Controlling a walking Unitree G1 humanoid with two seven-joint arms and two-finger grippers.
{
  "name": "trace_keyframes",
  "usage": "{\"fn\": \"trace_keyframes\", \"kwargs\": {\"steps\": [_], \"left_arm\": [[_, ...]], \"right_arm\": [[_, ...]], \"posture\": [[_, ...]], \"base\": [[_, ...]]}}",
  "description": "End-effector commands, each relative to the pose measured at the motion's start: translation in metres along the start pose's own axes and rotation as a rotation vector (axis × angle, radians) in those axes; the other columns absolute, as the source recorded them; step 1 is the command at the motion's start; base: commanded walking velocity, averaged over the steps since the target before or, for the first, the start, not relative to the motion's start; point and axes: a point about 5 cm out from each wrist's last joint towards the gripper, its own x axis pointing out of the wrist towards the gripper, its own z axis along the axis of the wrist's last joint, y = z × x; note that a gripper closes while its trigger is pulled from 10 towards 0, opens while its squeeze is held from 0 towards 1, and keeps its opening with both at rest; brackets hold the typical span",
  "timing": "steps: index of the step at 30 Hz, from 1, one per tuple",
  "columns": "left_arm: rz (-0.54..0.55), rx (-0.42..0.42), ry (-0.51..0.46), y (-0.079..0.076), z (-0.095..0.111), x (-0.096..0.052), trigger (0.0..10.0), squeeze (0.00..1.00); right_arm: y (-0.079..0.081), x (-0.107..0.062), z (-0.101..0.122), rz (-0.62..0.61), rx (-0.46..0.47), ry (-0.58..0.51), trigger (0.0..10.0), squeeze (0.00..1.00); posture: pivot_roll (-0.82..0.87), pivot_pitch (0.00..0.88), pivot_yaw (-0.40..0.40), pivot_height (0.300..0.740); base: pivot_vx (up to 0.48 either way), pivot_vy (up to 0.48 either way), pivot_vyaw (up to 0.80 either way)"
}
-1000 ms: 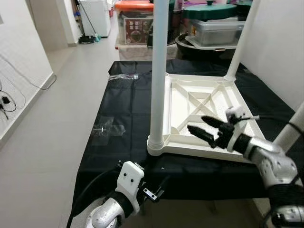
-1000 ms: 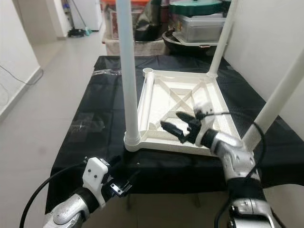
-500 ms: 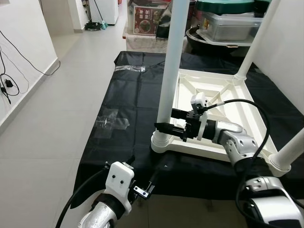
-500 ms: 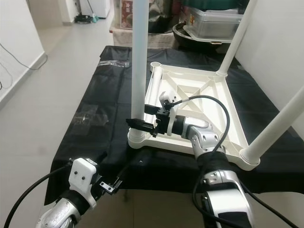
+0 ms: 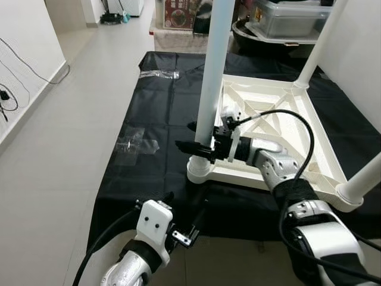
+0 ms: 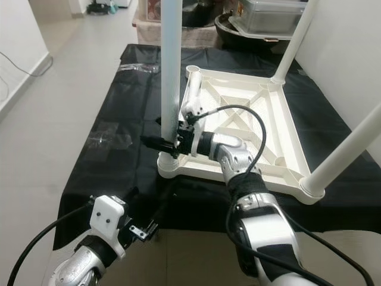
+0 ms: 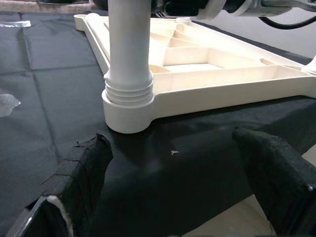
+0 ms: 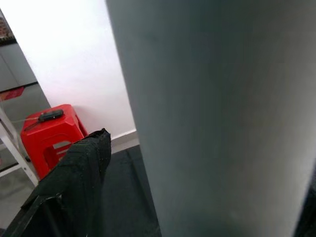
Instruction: Building children table
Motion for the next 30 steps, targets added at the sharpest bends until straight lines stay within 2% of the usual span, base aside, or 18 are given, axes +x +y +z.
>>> {"fn": "trace_keyframes", "kwargs": {"steps": [1, 15, 16, 17, 18, 19, 21, 22, 23, 24, 25, 26, 27, 28, 29, 30], "left_arm": [[0.005, 0.000, 0.024, -0.001, -0.003, -0.002, 10.0, 0.00], [-0.005, -0.001, 0.037, 0.000, -0.005, -0.001, 10.0, 0.00], [-0.007, 0.000, 0.040, 0.001, -0.006, -0.001, 10.0, 0.00], [-0.007, 0.000, 0.040, 0.001, -0.006, -0.001, 10.0, 0.00], [-0.010, 0.001, 0.042, 0.001, -0.007, 0.000, 10.0, 0.00], [-0.010, 0.001, 0.042, 0.001, -0.007, 0.000, 10.0, 0.00], [-0.014, 0.003, 0.045, 0.002, -0.008, 0.000, 10.0, 0.00], [-0.017, 0.005, 0.047, 0.002, -0.009, 0.001, 10.0, 0.00], [-0.017, 0.005, 0.047, 0.002, -0.009, 0.001, 10.0, 0.00], [-0.022, 0.007, 0.049, 0.003, -0.010, 0.002, 10.0, 0.00], [-0.023, 0.008, 0.049, 0.004, -0.011, 0.002, 10.0, 0.00], [-0.023, 0.008, 0.049, 0.004, -0.011, 0.002, 10.0, 0.00], [-0.024, 0.009, 0.050, 0.004, -0.011, 0.003, 10.0, 0.00], [-0.024, 0.009, 0.050, 0.004, -0.011, 0.003, 10.0, 0.00], [-0.028, 0.012, 0.050, 0.004, -0.011, 0.003, 10.0, 0.00], [-0.028, 0.012, 0.050, 0.004, -0.011, 0.003, 10.0, 0.00]], "right_arm": [[0.000, 0.003, -0.001, 0.006, -0.013, 0.013, 0.0, 0.00], [0.002, 0.008, -0.015, -0.098, -0.014, -0.020, 0.0, 0.00], [0.000, 0.005, -0.018, -0.179, -0.021, -0.037, 0.0, 0.00], [0.000, 0.005, -0.018, -0.179, -0.021, -0.037, 0.0, 0.00], [-0.003, 0.001, -0.021, -0.275, -0.024, -0.041, 0.0, 0.00], [-0.003, 0.001, -0.021, -0.275, -0.024, -0.041, 0.0, 0.00], [-0.012, -0.011, -0.026, -0.515, -0.036, -0.043, 0.0, 0.00], [-0.020, -0.024, -0.031, -0.741, -0.017, -0.037, 0.0, 0.00], [-0.020, -0.024, -0.031, -0.741, -0.017, -0.037, 0.0, 0.00], [-0.027, -0.046, -0.039, -1.064, -0.016, -0.012, 0.0, 0.00], [-0.027, -0.054, -0.041, -1.164, -0.029, 0.001, 0.0, 0.00], [-0.027, -0.054, -0.041, -1.164, -0.029, 0.001, 0.0, 0.00], [-0.024, -0.061, -0.044, -1.261, -0.034, 0.010, 0.0, 0.00], [-0.024, -0.061, -0.044, -1.261, -0.034, 0.010, 0.0, 0.00], [-0.017, -0.067, -0.047, -1.397, -0.002, 0.008, 0.0, 0.00], [-0.017, -0.067, -0.047, -1.397, -0.002, 0.008, 0.0, 0.00]], "posture": [[0.15, 0.153, -0.084, 0.740], [0.14, 0.133, -0.075, 0.740], [0.14, 0.122, -0.072, 0.740], [0.14, 0.122, -0.072, 0.740], [0.13, 0.116, -0.072, 0.740], [0.13, 0.116, -0.072, 0.740], [0.13, 0.110, -0.068, 0.740], [0.12, 0.102, -0.063, 0.740], [0.12, 0.102, -0.063, 0.740], [0.11, 0.095, -0.059, 0.740], [0.11, 0.095, -0.059, 0.740], [0.11, 0.095, -0.059, 0.740], [0.11, 0.094, -0.057, 0.740], [0.11, 0.094, -0.057, 0.740], [0.11, 0.083, -0.058, 0.740], [0.11, 0.083, -0.058, 0.740]], "base": [[0.000, 0.000, 0.00], [0.000, 0.000, 0.00], [0.000, 0.000, 0.00], [0.000, 0.000, 0.00], [0.000, 0.000, 0.00], [0.000, 0.000, 0.00], [0.000, 0.000, 0.00], [0.000, 0.000, 0.00], [0.000, 0.000, 0.00], [0.000, 0.000, 0.00], [0.000, 0.000, 0.00], [0.000, 0.000, 0.00], [0.000, 0.000, 0.00], [0.000, 0.000, 0.00], [0.000, 0.000, 0.00], [0.000, 0.000, 0.00]]}}
